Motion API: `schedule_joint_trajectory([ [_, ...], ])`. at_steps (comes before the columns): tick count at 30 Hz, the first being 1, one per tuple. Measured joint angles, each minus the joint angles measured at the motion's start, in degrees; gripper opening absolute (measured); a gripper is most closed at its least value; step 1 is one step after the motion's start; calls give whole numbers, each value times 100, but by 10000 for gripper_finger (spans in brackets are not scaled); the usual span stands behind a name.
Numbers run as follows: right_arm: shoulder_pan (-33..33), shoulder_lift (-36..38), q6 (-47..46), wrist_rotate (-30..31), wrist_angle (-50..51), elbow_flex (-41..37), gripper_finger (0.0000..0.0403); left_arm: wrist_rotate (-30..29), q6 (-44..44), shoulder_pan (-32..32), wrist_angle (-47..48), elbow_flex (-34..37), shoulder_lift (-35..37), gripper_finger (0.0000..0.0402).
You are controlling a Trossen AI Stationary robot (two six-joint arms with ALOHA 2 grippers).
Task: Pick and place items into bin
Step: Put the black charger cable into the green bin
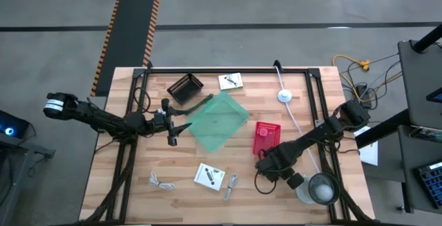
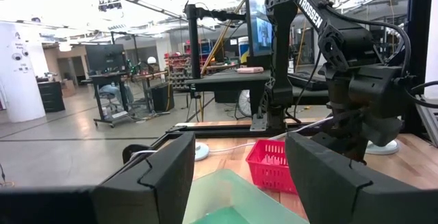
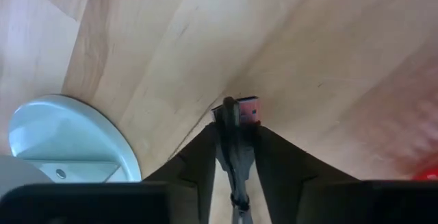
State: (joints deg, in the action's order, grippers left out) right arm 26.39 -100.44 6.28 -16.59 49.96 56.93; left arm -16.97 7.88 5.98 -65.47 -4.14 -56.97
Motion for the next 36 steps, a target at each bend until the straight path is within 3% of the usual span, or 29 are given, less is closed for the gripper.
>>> schedule_joint_trajectory([
  [10,0,48,-37,-3,102,2,13,0,0,1,0,0,0,211],
  [20,0,113,-578,-61,127,9,9,0,0,0,0,0,0,211],
  [36,-16,260,-38,198,-260,1017,9,1,-1,1,-2,0,0,211],
])
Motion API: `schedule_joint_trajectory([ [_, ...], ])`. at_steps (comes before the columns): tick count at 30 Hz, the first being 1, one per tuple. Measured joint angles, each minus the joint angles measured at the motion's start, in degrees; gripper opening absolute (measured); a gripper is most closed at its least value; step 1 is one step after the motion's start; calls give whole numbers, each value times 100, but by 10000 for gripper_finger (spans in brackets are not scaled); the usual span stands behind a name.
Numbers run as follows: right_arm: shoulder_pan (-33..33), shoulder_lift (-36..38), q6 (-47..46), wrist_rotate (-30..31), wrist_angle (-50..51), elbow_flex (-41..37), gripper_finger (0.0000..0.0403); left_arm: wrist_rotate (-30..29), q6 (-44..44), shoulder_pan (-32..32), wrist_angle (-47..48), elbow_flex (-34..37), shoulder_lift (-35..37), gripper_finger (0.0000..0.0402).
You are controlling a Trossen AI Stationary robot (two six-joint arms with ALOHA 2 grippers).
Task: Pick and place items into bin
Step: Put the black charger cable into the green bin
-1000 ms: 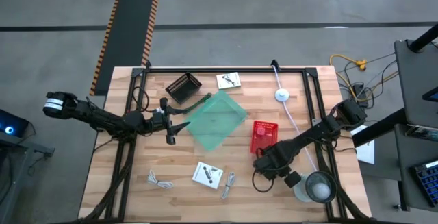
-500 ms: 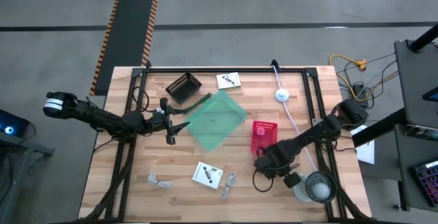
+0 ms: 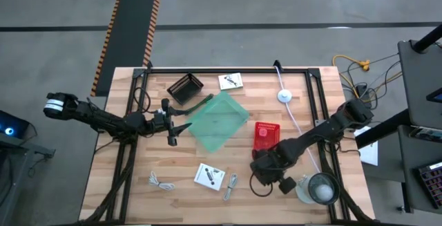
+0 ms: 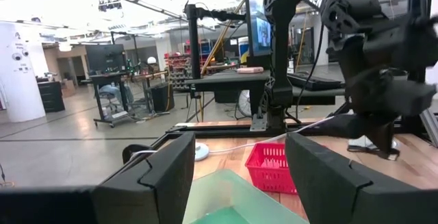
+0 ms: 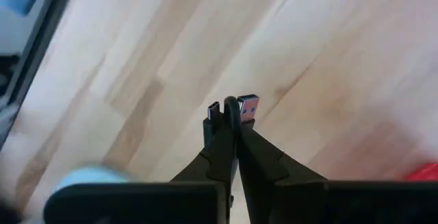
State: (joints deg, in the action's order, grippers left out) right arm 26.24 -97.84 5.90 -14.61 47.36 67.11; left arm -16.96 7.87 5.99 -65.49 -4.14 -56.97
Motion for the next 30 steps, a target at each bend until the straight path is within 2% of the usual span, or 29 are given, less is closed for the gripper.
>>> schedule_joint_trajectory([
  [8,-97,560,226,1048,-772,-198,9,1,-1,1,2,0,0,211],
  [14,-242,1260,276,1198,-1963,-663,9,3,-1,1,-1,2,0,211],
  [24,-496,2366,281,2171,-4510,-2219,8,4,-1,1,0,2,0,211],
  [30,-665,2771,133,2386,-6155,-3102,8,4,-1,1,0,2,0,211],
])
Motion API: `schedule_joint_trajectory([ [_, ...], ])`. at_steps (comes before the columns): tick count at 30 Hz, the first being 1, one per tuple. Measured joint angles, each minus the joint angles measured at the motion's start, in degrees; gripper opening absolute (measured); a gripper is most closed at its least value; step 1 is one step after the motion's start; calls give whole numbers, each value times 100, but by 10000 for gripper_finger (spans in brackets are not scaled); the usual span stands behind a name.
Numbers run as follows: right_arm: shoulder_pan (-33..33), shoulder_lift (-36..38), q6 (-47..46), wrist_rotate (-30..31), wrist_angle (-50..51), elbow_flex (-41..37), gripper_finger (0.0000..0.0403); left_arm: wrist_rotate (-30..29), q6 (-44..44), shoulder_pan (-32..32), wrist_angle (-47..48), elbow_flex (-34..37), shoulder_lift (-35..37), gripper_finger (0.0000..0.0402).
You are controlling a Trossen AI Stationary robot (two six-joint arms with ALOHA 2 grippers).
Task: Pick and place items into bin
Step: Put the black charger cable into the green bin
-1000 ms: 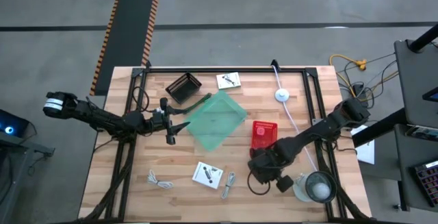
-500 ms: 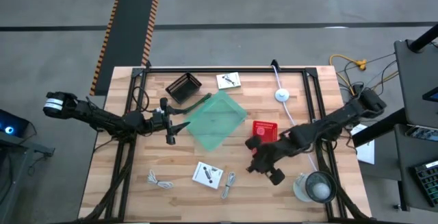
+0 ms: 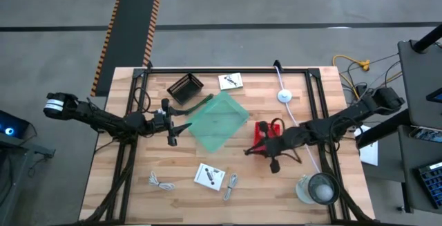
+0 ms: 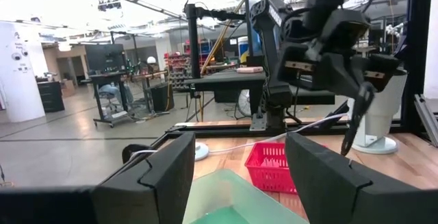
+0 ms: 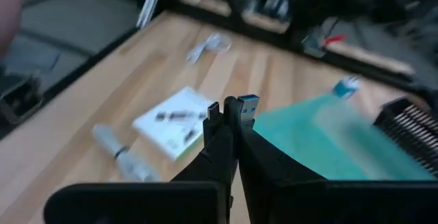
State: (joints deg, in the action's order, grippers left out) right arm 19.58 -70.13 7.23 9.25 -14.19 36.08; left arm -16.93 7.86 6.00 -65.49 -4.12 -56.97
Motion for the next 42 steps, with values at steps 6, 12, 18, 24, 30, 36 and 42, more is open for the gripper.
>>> schedule_joint_trajectory([
  [6,-85,64,326,589,-1413,-600,8,0,2,0,2,2,0,211],
  [12,-140,58,346,599,-2547,-1021,8,0,2,0,-2,2,0,211],
  [18,-150,55,625,781,-2908,-1177,8,2,5,0,2,2,0,211],
  [24,-263,53,992,889,-3053,-1181,8,161,4,0,6,-44,-167,211],
  [30,-609,53,1000,858,-3139,-1115,8,382,8,0,-2,-528,-857,211],
  [36,-768,53,785,820,-3115,-1133,8,470,89,0,-2,-1349,-1908,211],
  [42,-764,53,662,503,-3124,-1113,8,580,204,-2,6,-2224,-2872,211],
])
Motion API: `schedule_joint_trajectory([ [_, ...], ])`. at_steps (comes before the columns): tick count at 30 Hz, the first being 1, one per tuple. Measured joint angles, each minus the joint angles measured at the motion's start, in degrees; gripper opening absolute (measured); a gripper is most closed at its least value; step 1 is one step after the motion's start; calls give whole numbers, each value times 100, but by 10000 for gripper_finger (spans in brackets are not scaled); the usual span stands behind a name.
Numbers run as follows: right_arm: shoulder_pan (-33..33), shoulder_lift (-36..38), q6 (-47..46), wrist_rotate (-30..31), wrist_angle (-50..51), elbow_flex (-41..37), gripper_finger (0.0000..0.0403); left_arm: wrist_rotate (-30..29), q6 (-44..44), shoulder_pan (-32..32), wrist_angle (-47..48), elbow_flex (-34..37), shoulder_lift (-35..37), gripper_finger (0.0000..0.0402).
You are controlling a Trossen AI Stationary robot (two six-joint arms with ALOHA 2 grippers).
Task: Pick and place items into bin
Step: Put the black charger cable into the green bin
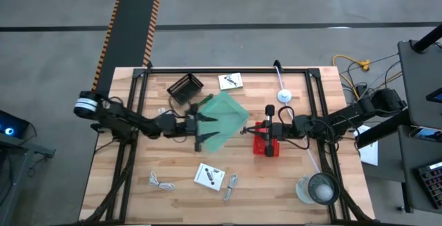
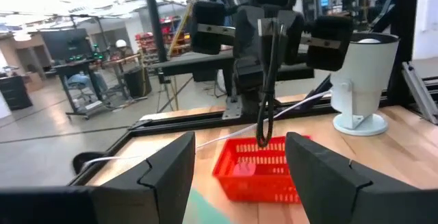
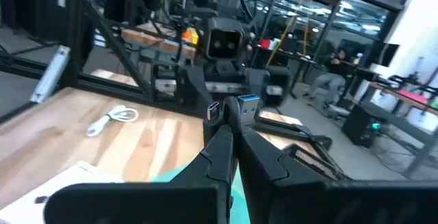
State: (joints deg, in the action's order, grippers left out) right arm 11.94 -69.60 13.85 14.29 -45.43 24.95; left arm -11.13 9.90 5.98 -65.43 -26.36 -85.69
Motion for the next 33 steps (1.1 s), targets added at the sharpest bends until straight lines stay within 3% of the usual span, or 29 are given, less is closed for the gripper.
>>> schedule_joint_trajectory([
  [7,0,0,-22,-27,13,0,8,806,-13,2,-2,-848,-900,211],
  [19,0,0,17,-37,0,72,8,830,-16,0,1,-1767,-1826,211],
  [33,4,0,20,-65,7,178,8,816,-49,0,51,-2006,-1969,211],
])
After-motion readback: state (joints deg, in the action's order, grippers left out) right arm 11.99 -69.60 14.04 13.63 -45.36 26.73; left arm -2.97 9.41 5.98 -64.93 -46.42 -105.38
